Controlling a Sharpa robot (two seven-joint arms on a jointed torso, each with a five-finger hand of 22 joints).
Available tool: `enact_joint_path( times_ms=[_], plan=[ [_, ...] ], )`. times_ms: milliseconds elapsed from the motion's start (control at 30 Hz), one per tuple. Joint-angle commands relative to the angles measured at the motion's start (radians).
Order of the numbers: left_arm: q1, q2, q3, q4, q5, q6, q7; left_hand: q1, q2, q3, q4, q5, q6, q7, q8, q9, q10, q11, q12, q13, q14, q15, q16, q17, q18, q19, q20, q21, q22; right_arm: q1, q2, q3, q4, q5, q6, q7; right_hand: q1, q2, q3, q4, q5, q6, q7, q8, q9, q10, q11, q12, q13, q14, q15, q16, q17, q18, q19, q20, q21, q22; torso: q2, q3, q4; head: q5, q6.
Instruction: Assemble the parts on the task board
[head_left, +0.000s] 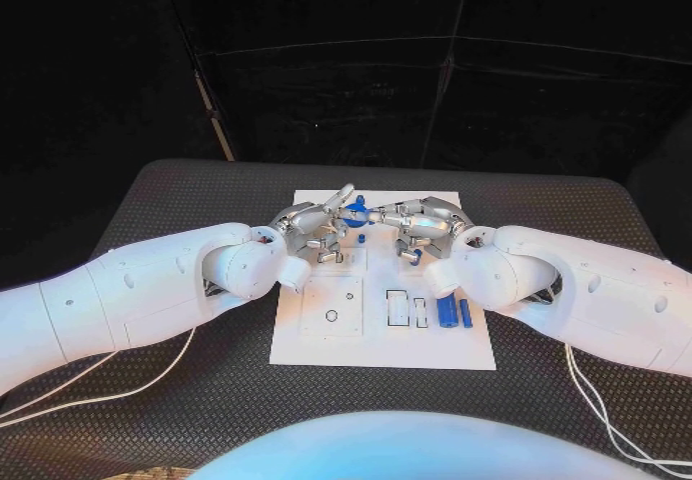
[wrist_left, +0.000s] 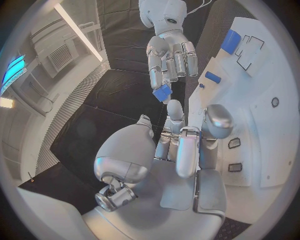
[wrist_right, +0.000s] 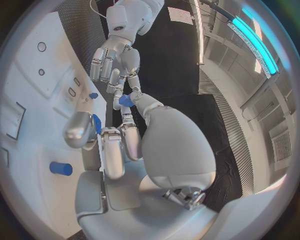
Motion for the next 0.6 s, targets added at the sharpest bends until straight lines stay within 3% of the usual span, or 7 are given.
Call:
enact_joint_path(
  times_ms=[33,300,600],
  plan=[
    [0.001,-0.002,0.001,0.0,-0.006,-0.015,-0.013,-0.009,0.001,-0.007,-0.001,-0.003,0.004,0.002,0.0,0.0,-0.002,0.004,0.003,-0.001,0.076,-0.003,0.0,0.171,-0.008,0.001,0.001,-0.001,-0.001,0.002,-0.002,0.001,-0.001,0.011,0.015,0.015,0.002,0.011,-0.004,0.0,0.005,0.025,-0.015,0.04,0.046,0.0,0.007,0.002,0.061,0.1,0.003,0.004,0.247,0.004,-0.001,0.004,0.002,-0.002,0.0,-0.0002,0.0004,-0.002,0.0],
    [0.001,-0.006,0.001,0.001,-0.006,-0.011,-0.018,-0.009,0.001,-0.007,-0.002,-0.003,0.004,0.002,0.0,0.0,-0.002,0.004,0.004,0.0,0.076,-0.003,0.0,0.171,-0.008,0.001,0.001,0.0,0.0,0.002,-0.003,0.001,-0.007,0.011,0.016,0.017,0.002,0.011,-0.004,-0.001,0.005,0.025,-0.015,0.04,0.046,-0.001,0.007,0.002,0.061,0.1,0.003,0.004,0.247,0.004,-0.001,0.004,0.002,-0.002,0.001,-0.0006,0.001,-0.003,-0.001],
    [0.001,-0.003,0.001,0.008,-0.017,0.047,-0.05,-0.008,0.002,-0.009,-0.003,-0.003,0.006,0.001,0.002,0.0,-0.002,0.004,0.005,0.002,0.077,-0.003,0.001,0.173,-0.008,0.002,0.001,0.002,0.001,0.002,0.001,0.001,-0.011,0.009,0.021,0.018,0.003,0.012,-0.004,-0.001,0.006,0.024,-0.015,0.04,0.046,-0.001,0.007,0.002,0.061,0.1,0.003,0.004,0.247,0.004,-0.001,0.004,0.001,-0.003,0.001,-0.001,0.0006,0.0,-0.008]
  ],
)
